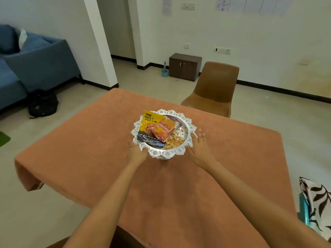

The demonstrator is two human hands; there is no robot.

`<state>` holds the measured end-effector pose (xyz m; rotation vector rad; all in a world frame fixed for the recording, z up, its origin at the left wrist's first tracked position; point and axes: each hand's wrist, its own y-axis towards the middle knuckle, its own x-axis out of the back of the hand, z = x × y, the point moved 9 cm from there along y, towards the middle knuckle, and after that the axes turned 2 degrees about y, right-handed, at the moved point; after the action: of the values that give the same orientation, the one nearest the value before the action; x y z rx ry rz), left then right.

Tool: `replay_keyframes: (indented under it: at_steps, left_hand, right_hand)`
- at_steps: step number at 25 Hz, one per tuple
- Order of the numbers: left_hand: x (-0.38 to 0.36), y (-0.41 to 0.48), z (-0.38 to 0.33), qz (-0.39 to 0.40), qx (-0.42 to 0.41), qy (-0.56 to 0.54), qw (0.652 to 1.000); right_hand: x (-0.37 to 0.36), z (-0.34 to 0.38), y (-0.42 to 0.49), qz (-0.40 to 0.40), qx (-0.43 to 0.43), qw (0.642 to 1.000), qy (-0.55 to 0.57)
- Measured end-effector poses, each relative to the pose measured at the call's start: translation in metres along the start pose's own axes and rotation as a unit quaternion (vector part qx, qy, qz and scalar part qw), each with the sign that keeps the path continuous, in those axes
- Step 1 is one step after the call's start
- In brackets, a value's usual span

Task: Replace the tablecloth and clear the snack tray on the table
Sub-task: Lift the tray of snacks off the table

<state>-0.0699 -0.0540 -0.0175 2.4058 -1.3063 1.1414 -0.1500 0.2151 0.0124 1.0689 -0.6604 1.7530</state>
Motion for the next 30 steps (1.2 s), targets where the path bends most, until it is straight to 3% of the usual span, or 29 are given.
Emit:
replay_keyframes:
  at_steps: [6,11,16,22,30]
  left_hand:
    - [-0.009,0.025,0.011,-0.004,0.049,-0.030,0.998]
    - [-0.011,0.032,0.007,-0.015,0.024,0.019,0.999]
    - [-0.015,0.035,0.019,-0.012,0.004,-0.029,0.999]
    - [-0.027,0.012,-0.008,0.029,-0.071,-0.002,0.997]
    - [-0.097,-0.073,-0.096,0.126,-0.208,-0.045,0.969]
  right_hand:
    - [-0.024,-0.027,0.027,0.004,-0.106,0.980,0.171]
    - [-0.020,-0.041,0.043,-0.049,-0.201,0.952,0.226]
    - [-0.023,-0.054,0.038,-0.057,-0.238,0.916,0.318]
    - [-0.008,-0.079,-0.006,-0.105,-0.250,0.892,0.362]
    - [0.084,-0.128,-0.157,-0.244,-0.289,0.845,0.379]
